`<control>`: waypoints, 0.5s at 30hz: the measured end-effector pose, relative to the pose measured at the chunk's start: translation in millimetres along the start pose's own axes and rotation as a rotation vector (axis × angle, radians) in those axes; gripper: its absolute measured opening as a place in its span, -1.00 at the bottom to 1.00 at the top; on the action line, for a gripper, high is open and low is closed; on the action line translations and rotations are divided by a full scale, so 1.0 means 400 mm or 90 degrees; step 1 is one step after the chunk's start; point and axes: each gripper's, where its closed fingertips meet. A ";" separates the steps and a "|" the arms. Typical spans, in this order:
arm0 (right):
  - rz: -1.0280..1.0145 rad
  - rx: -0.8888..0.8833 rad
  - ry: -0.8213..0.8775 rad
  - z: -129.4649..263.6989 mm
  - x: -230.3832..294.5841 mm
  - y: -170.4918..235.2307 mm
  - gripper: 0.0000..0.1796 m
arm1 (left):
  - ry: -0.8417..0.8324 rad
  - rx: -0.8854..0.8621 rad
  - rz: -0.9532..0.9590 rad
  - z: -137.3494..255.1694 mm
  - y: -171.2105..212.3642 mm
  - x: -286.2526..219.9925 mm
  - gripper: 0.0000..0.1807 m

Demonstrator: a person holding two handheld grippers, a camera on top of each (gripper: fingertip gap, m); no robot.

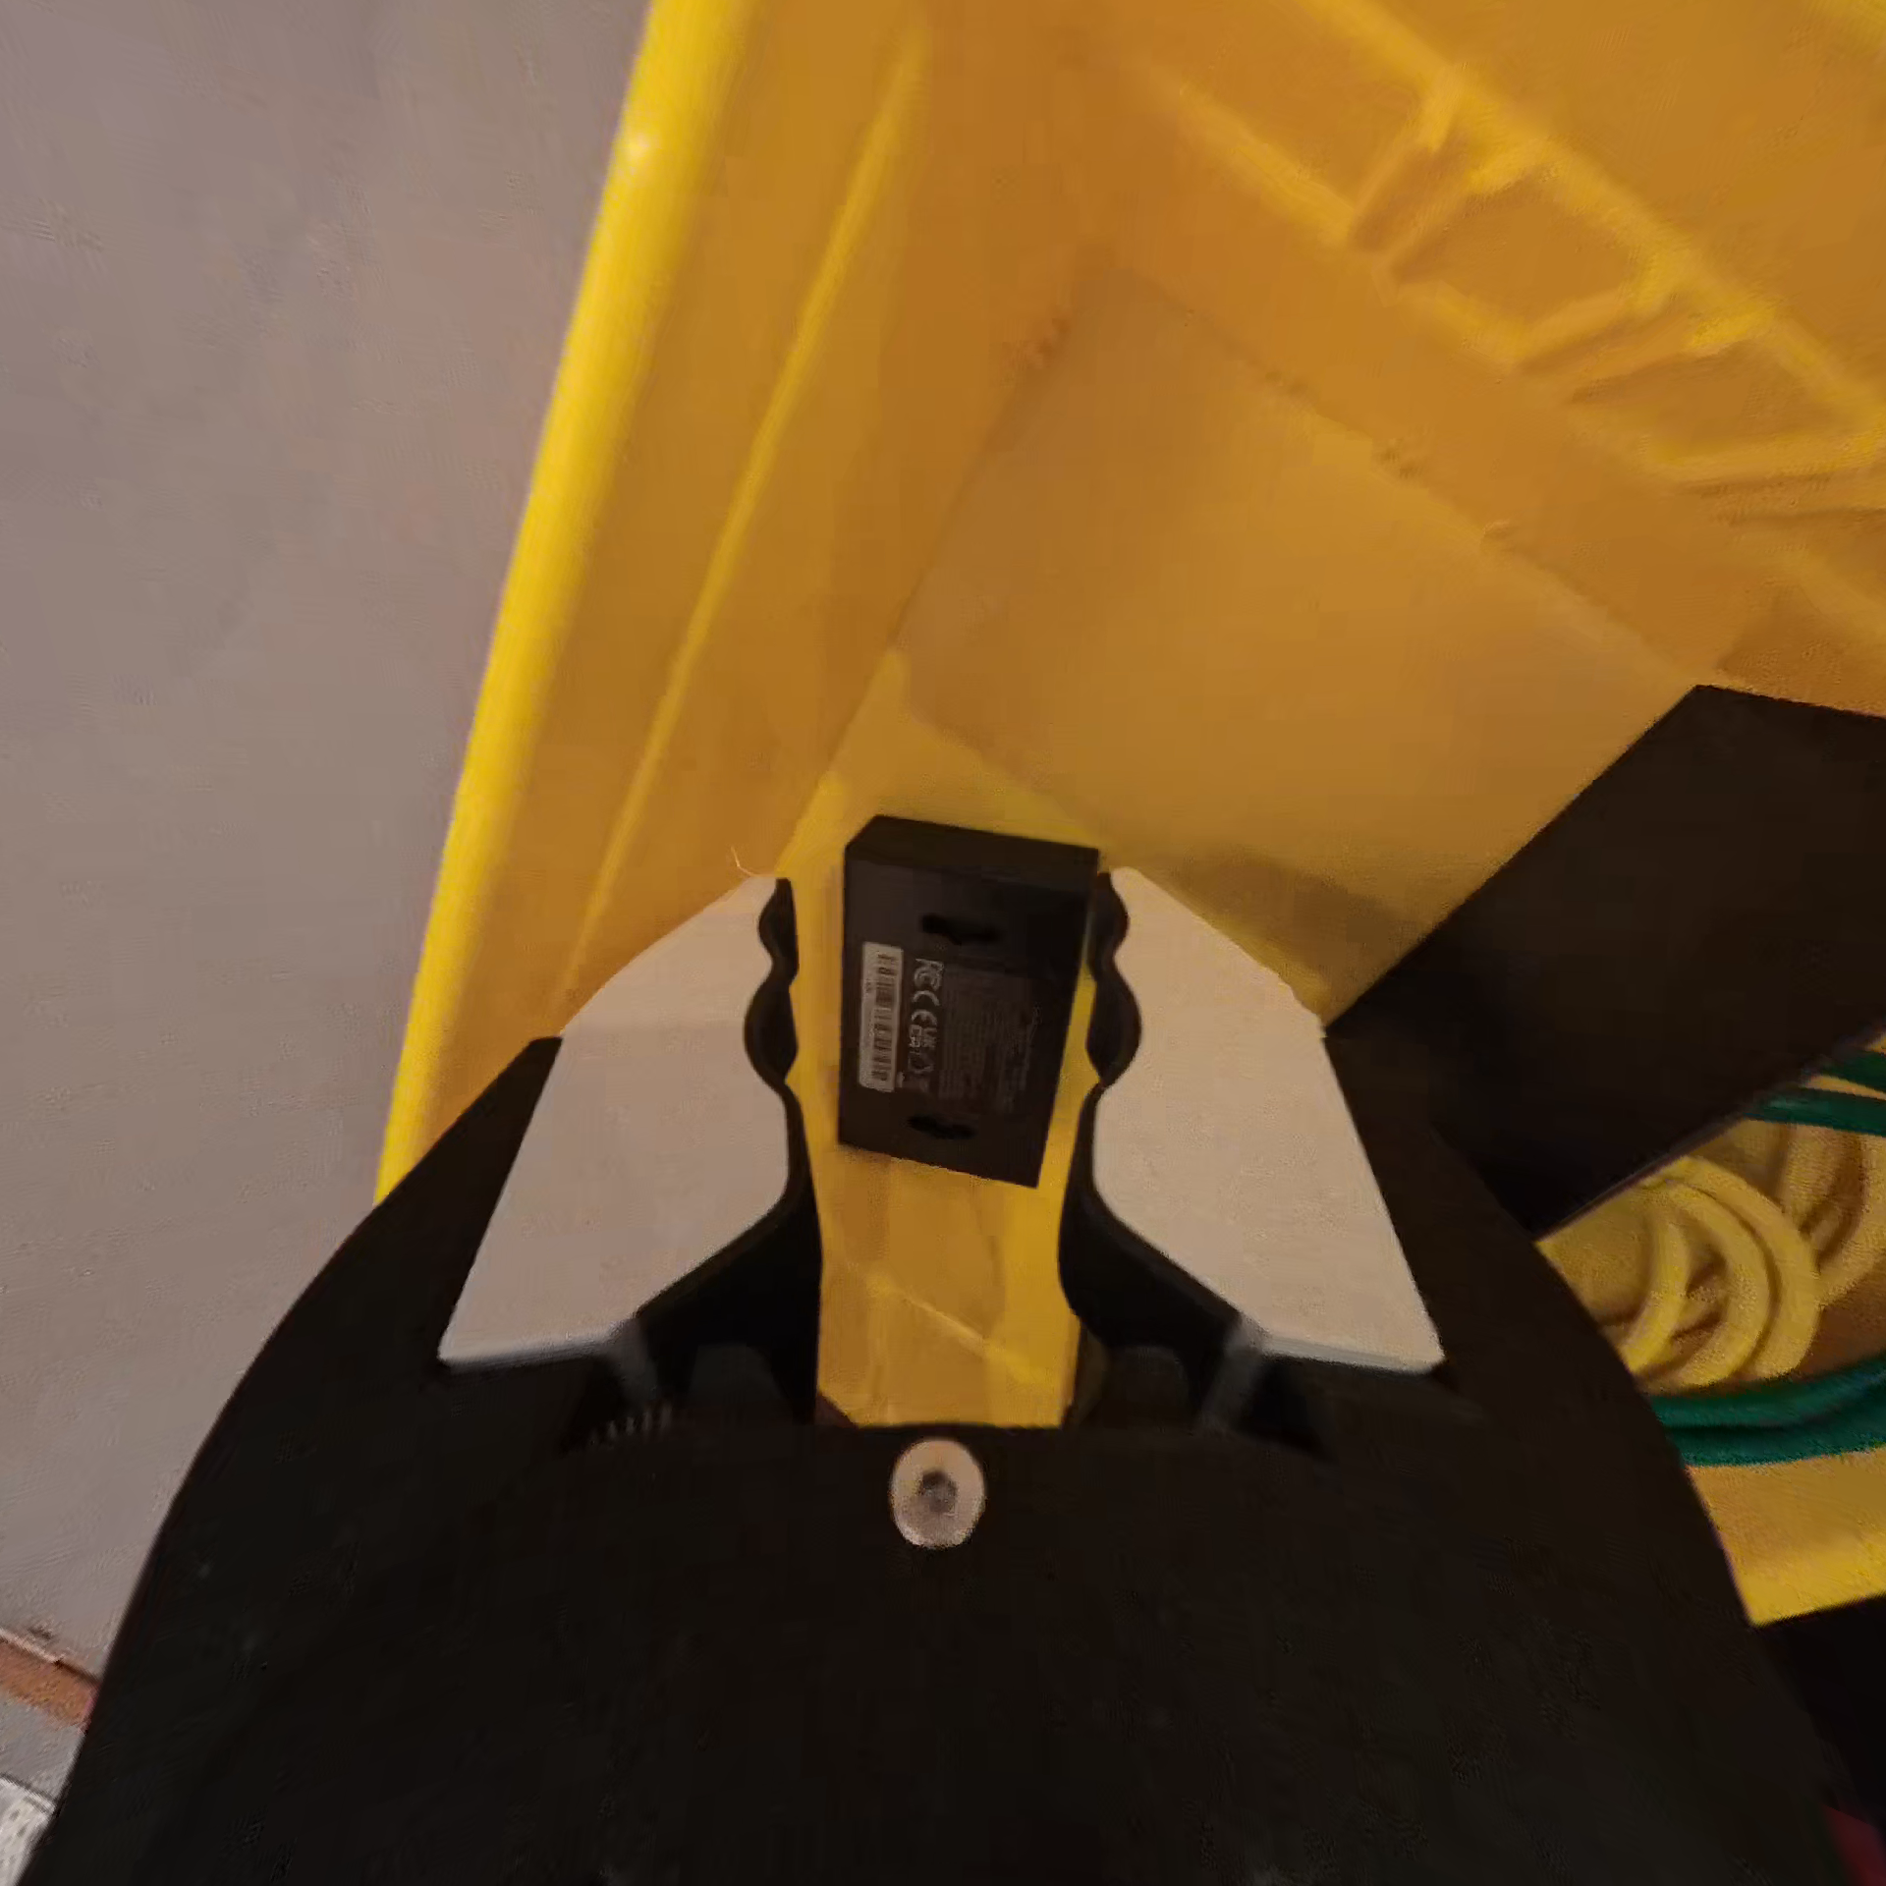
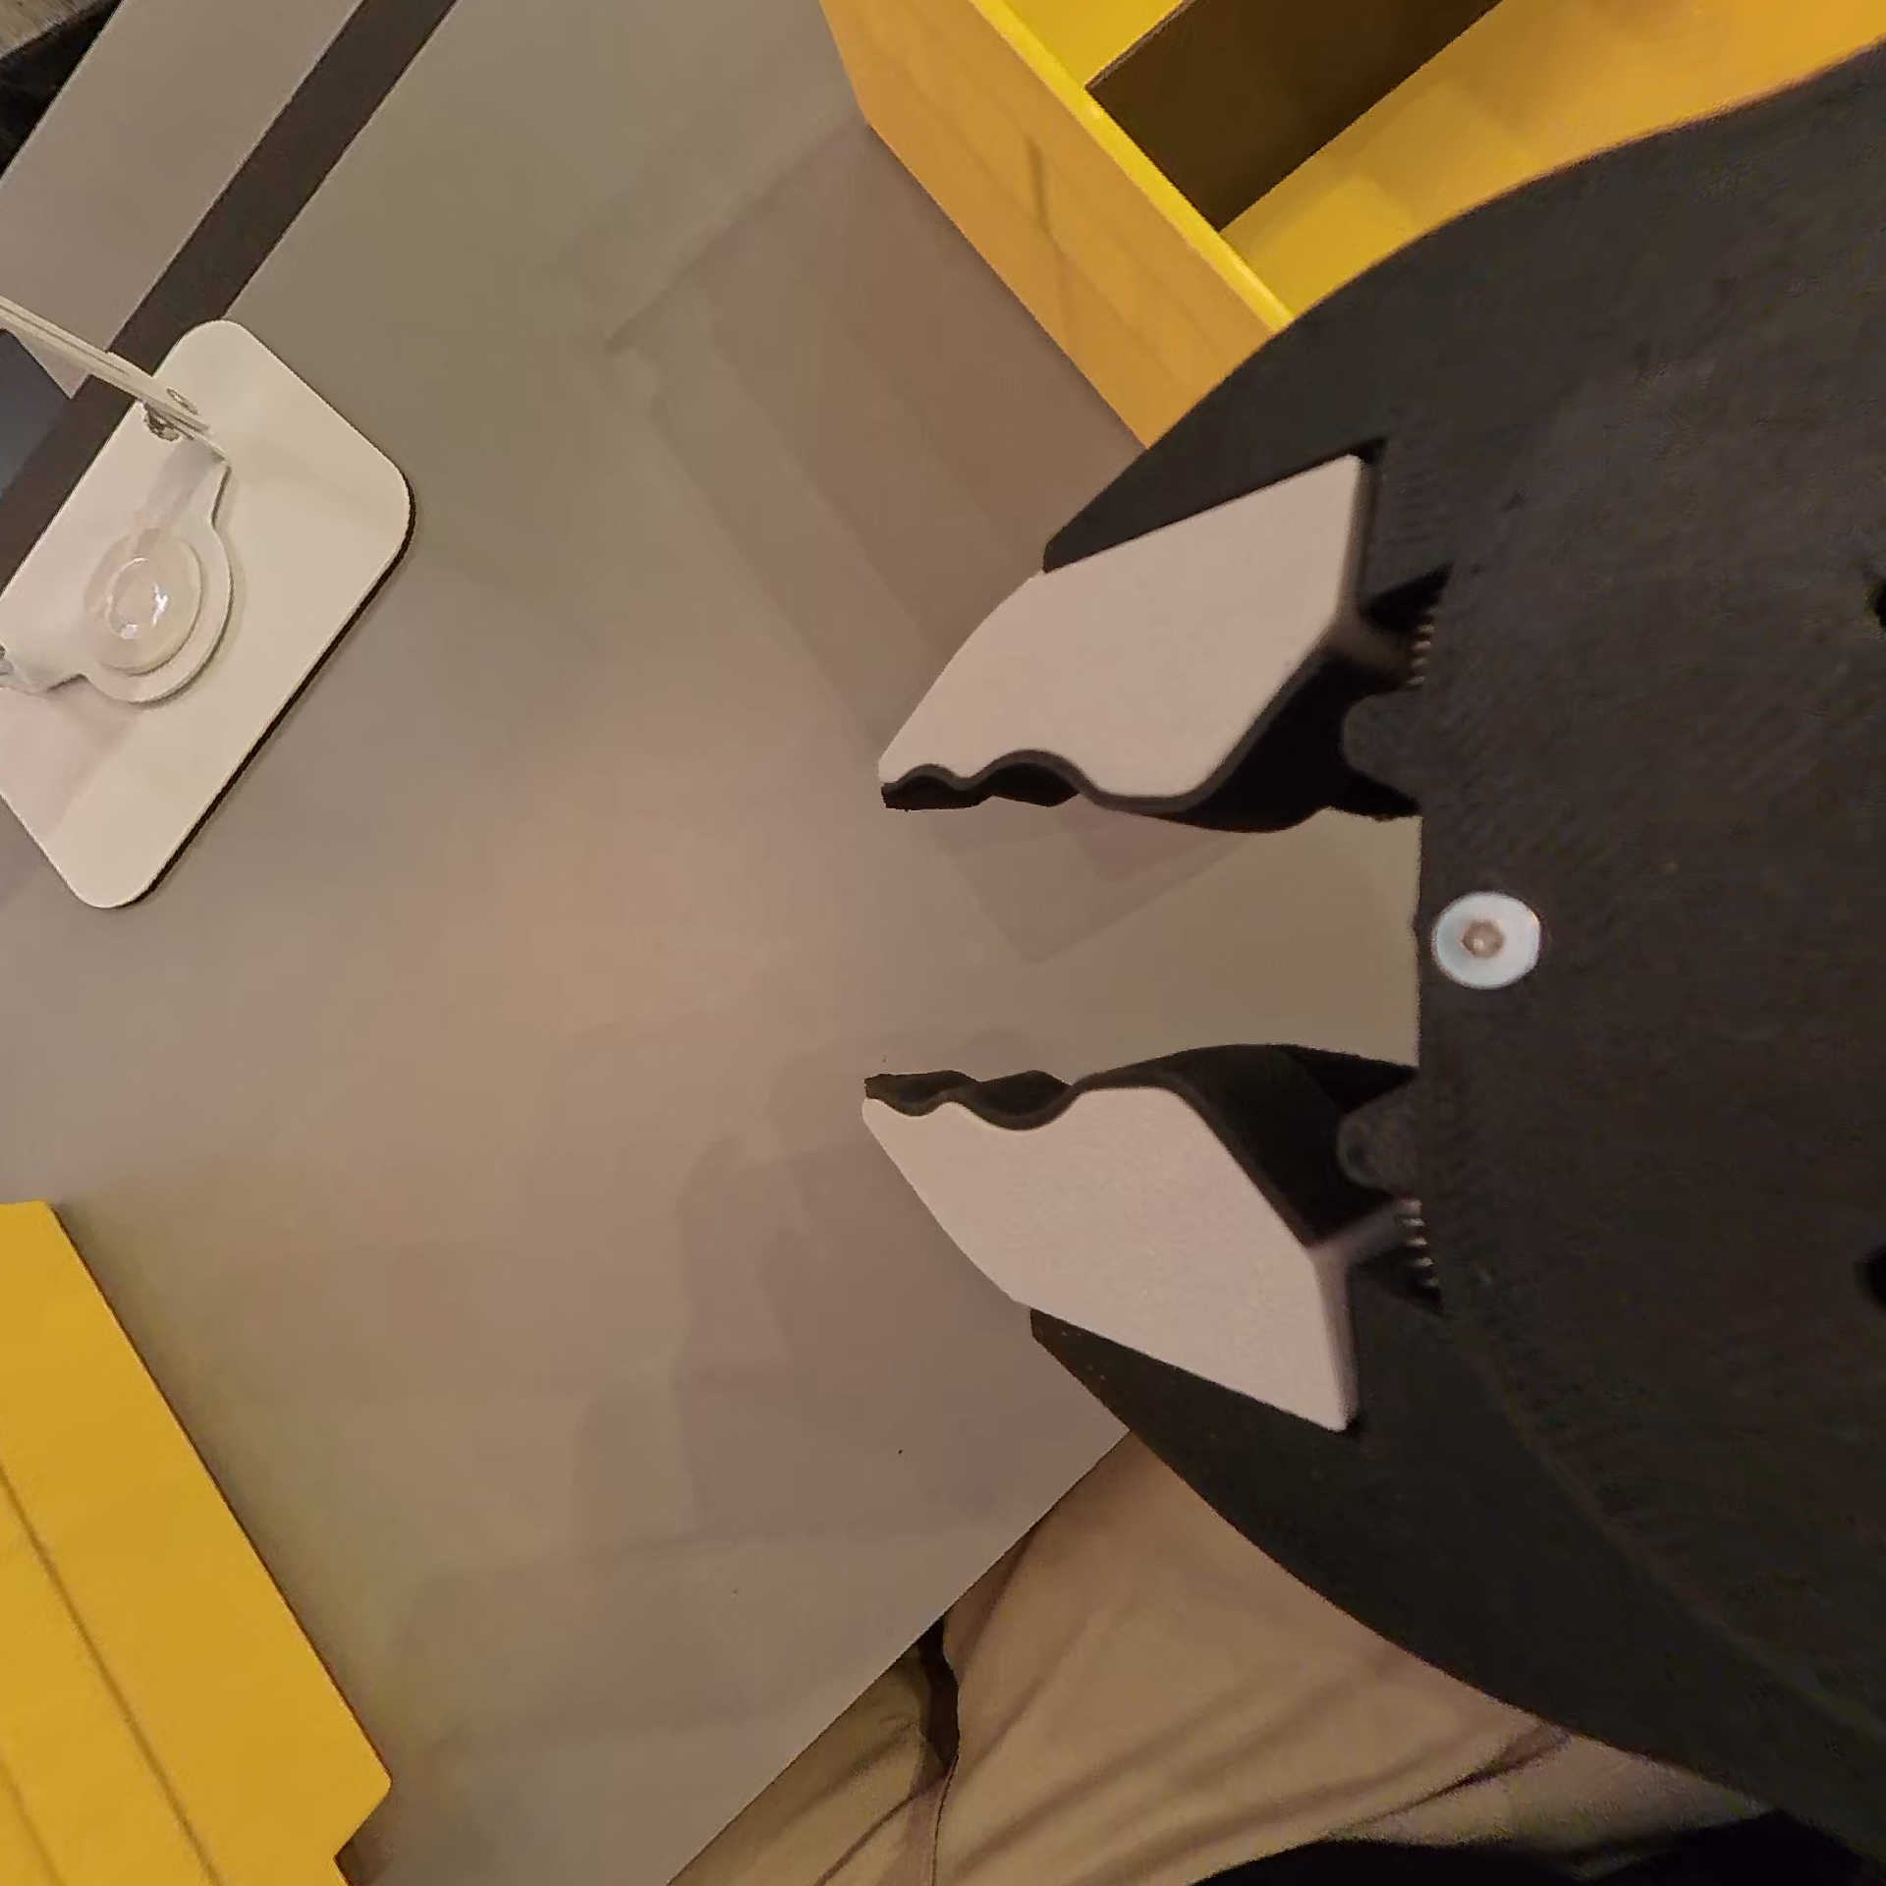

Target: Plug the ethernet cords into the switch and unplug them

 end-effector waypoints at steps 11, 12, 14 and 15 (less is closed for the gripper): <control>0.003 0.012 -0.026 -0.021 0.017 0.012 -0.44 | 0.052 0.147 -0.034 -0.073 0.100 -0.035 -0.35; 0.004 0.011 -0.029 -0.022 0.020 0.011 -0.44 | 0.054 0.137 -0.031 -0.070 0.097 -0.036 -0.35; 0.011 0.006 -0.038 -0.023 0.028 0.007 -0.43 | 0.038 0.116 -0.024 -0.058 0.091 -0.026 -0.35; 0.015 0.002 -0.044 -0.024 0.034 0.003 -0.43 | 0.033 0.098 -0.016 -0.048 0.085 -0.023 -0.35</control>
Point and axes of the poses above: each gripper's, where its closed fingertips meet, z back along the fingers, y out of its underside, x = y × z across the jaws, and after that the axes turned 13 degrees about -z, right-handed
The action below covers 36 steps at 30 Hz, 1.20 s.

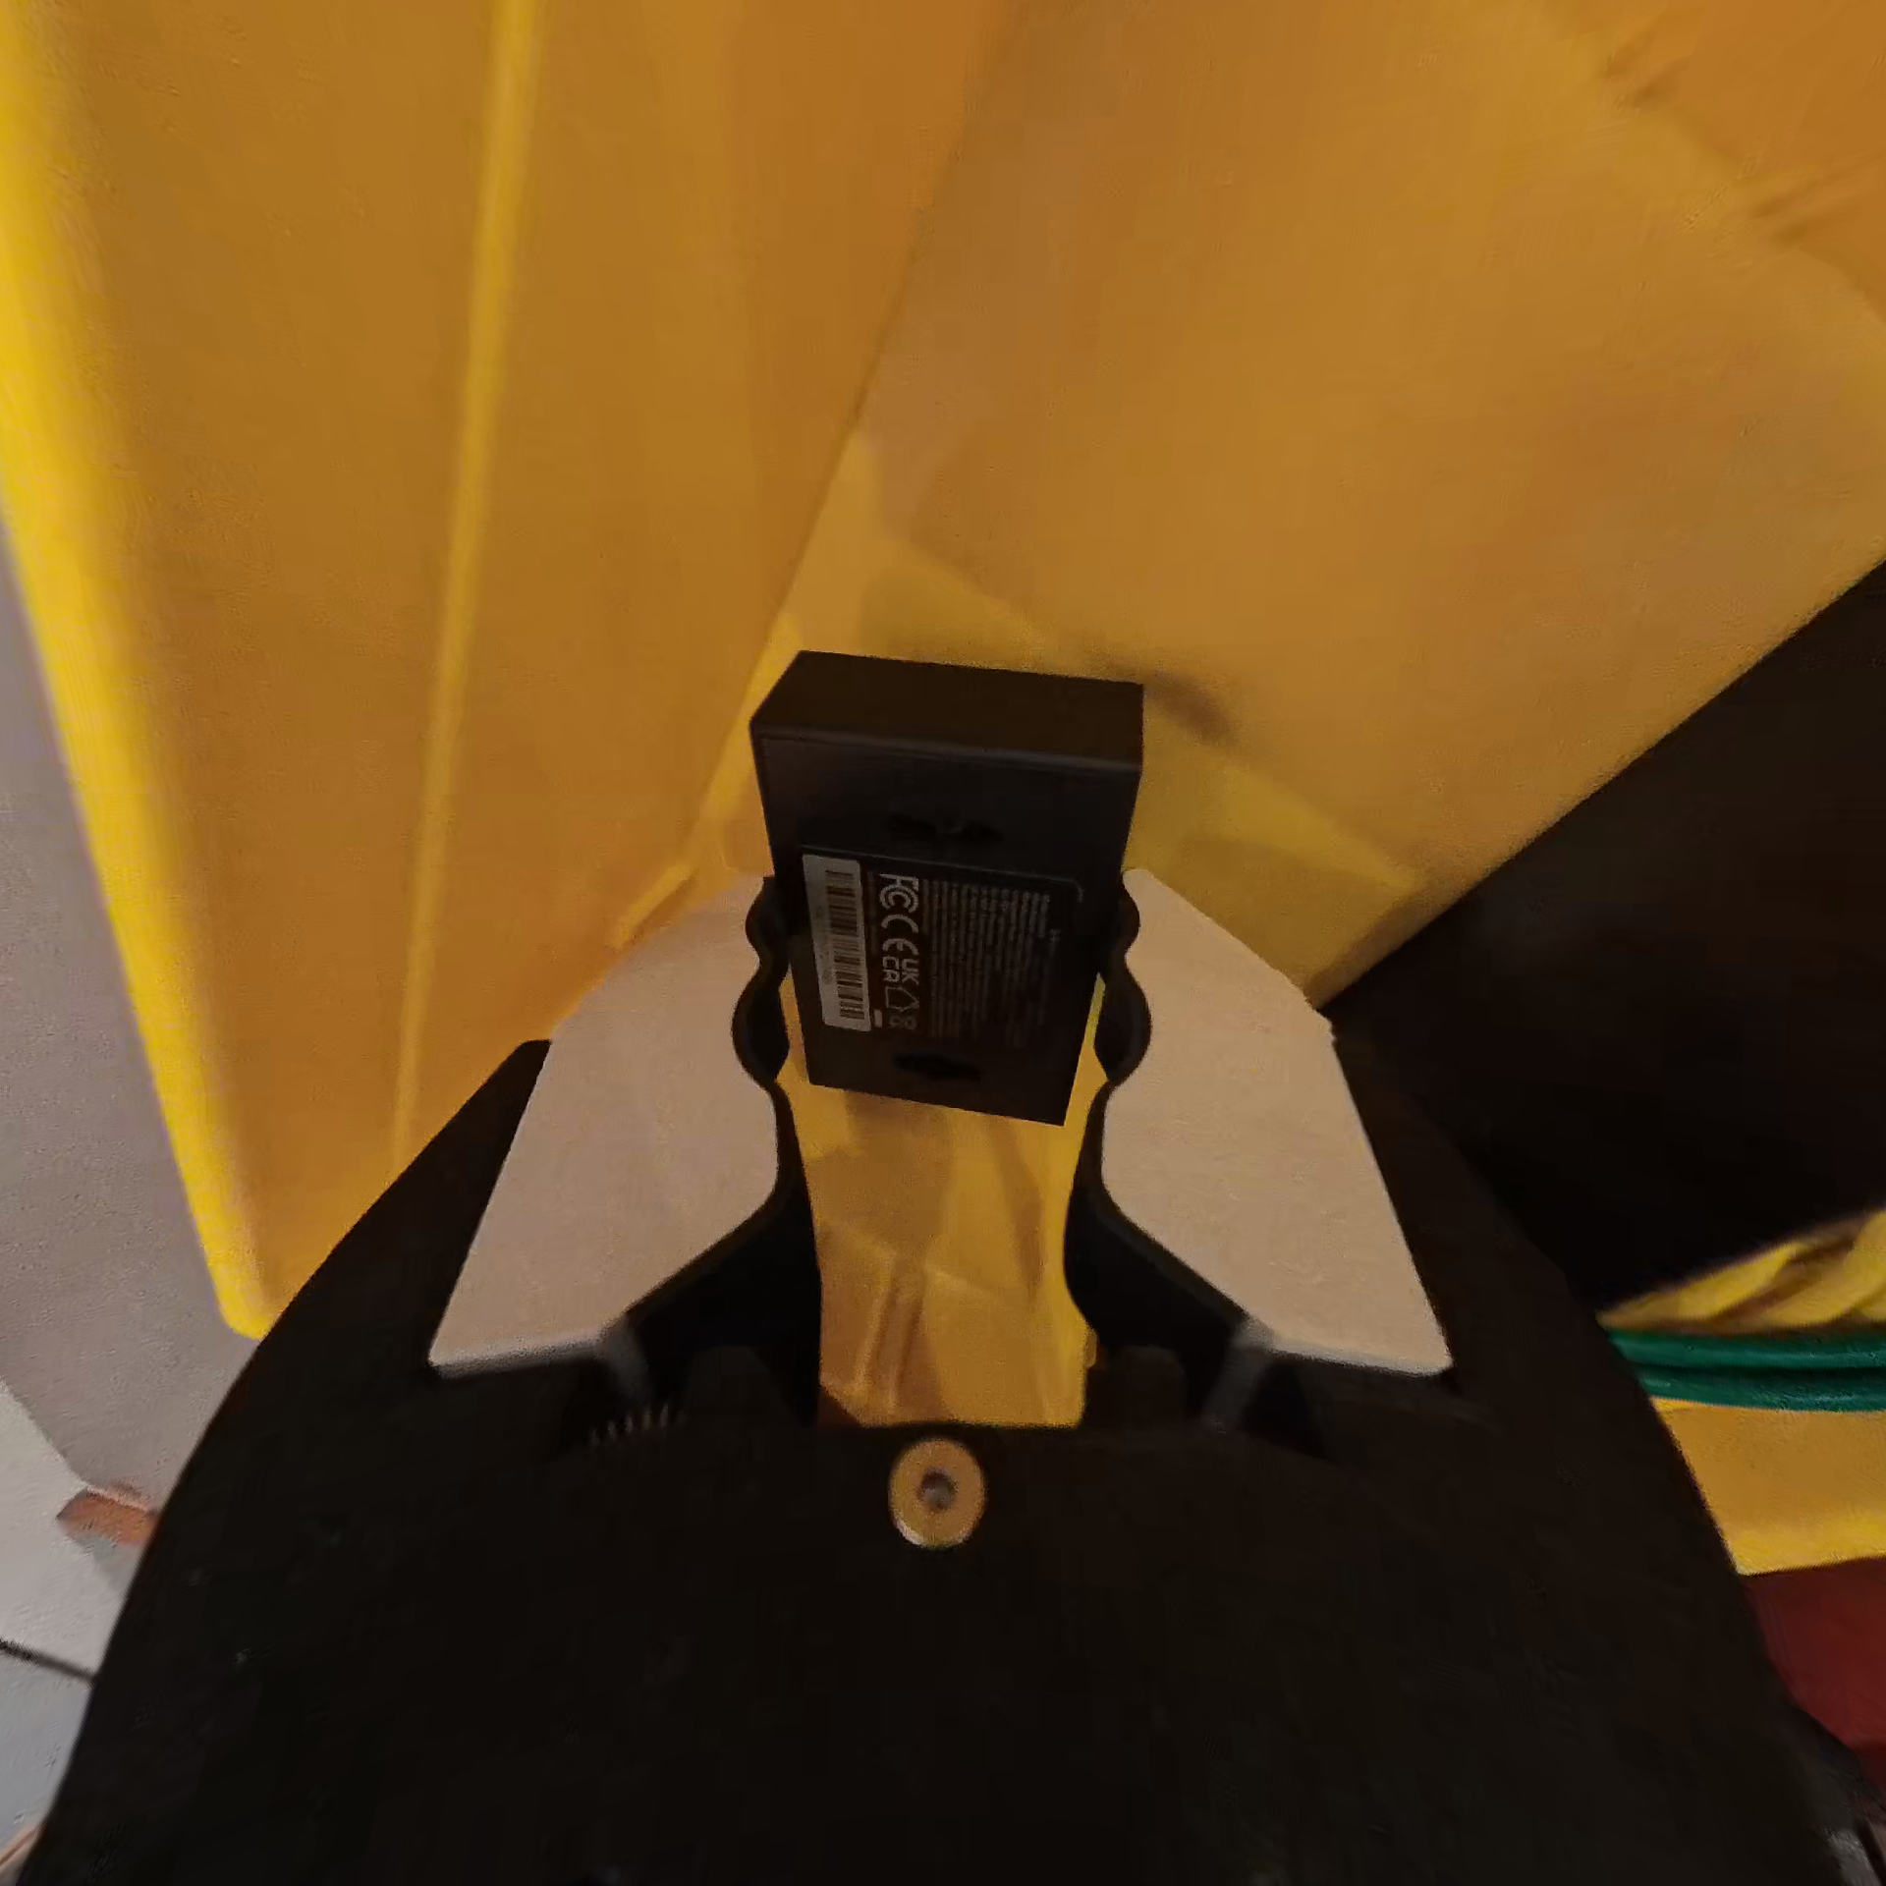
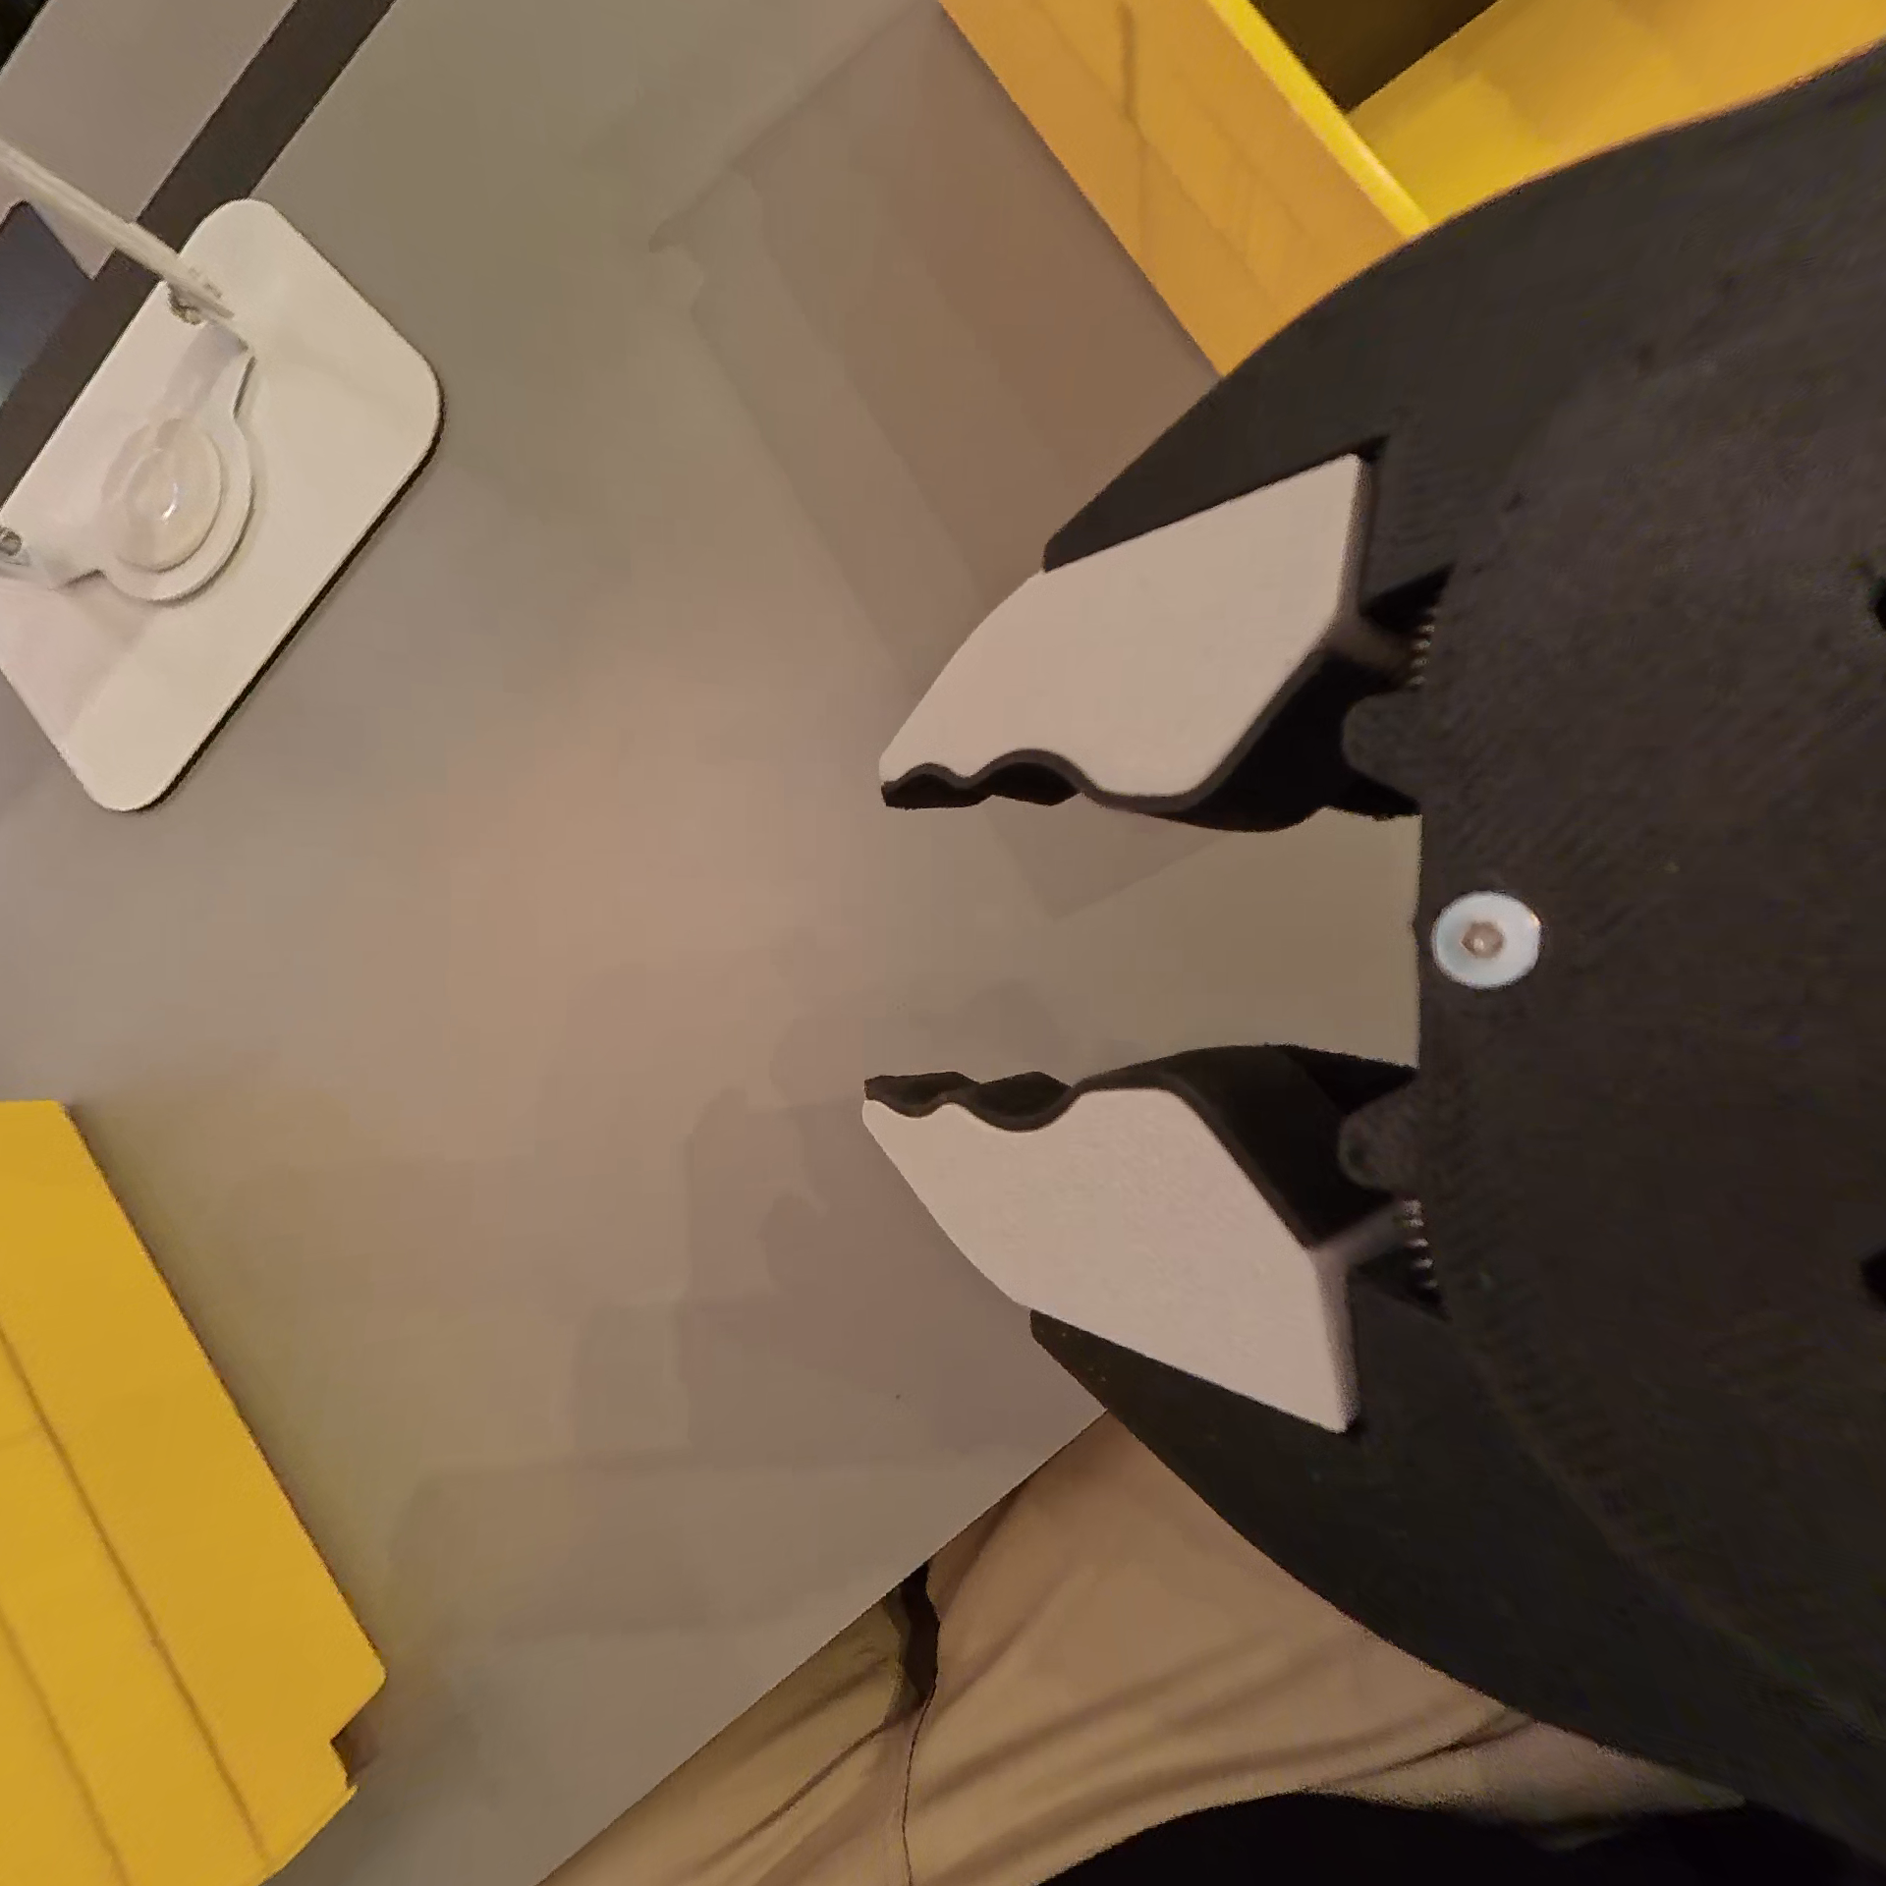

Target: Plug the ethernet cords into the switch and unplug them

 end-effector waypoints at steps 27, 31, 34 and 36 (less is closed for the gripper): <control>0.529 -0.169 0.162 -0.159 0.254 -0.320 0.41 | 0.329 -0.609 0.157 0.519 -0.572 -0.415 -0.35; 0.504 -0.150 0.133 -0.173 0.231 -0.292 0.26 | 0.335 -0.596 0.159 0.498 -0.607 -0.436 -0.36; 0.500 -0.125 0.132 -0.178 0.209 -0.271 0.11 | 0.352 -0.591 0.166 0.472 -0.624 -0.449 -0.36; 0.490 -0.130 0.122 -0.179 0.206 -0.263 0.11 | 0.368 -0.605 0.162 0.469 -0.631 -0.453 -0.36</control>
Point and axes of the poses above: each gripper's, where its closed fingertips meet, z back along the fingers, y out of its underside, x = y × z across the jaws, and after that the axes turned 13 degrees about -z, right-handed
